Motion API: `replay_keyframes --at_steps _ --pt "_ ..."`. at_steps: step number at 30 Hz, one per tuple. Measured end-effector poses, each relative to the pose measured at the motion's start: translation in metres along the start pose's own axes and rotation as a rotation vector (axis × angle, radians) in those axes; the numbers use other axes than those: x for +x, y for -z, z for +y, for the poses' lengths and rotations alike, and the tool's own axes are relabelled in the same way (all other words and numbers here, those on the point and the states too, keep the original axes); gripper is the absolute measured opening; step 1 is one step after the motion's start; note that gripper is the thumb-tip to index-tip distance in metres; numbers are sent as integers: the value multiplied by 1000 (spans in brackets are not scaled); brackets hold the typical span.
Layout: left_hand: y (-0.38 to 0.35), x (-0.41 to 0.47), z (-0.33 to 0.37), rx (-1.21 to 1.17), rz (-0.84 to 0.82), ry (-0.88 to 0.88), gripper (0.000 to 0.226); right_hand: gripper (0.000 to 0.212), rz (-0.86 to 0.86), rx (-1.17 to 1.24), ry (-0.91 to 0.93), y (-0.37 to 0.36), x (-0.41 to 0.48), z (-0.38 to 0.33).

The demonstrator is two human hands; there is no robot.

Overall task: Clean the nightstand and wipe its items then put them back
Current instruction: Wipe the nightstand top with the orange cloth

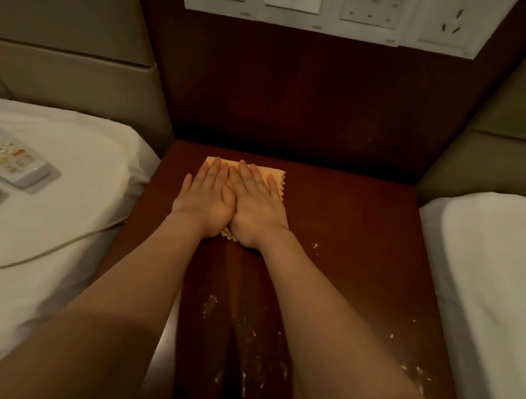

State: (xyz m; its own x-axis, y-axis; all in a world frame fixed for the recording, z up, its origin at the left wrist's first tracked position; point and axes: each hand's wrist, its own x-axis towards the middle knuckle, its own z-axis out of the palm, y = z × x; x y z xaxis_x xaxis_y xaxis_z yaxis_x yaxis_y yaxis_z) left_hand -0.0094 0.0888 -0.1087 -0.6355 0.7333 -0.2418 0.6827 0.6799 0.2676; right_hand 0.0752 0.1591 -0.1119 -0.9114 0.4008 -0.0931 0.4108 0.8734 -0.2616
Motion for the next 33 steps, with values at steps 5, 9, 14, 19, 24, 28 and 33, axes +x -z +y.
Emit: replay_keyframes --at_steps 5,9,14,19,24,28,33 --pt "-9 -18 28 42 -42 -36 52 70 16 1 -42 0 -30 17" --pt "-18 -27 50 64 -68 -73 52 71 26 -5 -71 0 -52 33" --pt "-29 -24 93 105 -89 -159 53 71 37 27 -164 7 -78 68" --pt "-42 -15 150 108 -109 -256 54 71 34 14 -244 22 -100 119" --pt "-47 3 179 110 -100 -301 53 70 34 -5 -277 28 -96 153" --pt "-45 17 189 107 -99 -288 53 69 44 -19 -286 31 -84 169" --pt "-47 22 192 92 -90 -289 53 68 23 -13 -313 36 -79 172"
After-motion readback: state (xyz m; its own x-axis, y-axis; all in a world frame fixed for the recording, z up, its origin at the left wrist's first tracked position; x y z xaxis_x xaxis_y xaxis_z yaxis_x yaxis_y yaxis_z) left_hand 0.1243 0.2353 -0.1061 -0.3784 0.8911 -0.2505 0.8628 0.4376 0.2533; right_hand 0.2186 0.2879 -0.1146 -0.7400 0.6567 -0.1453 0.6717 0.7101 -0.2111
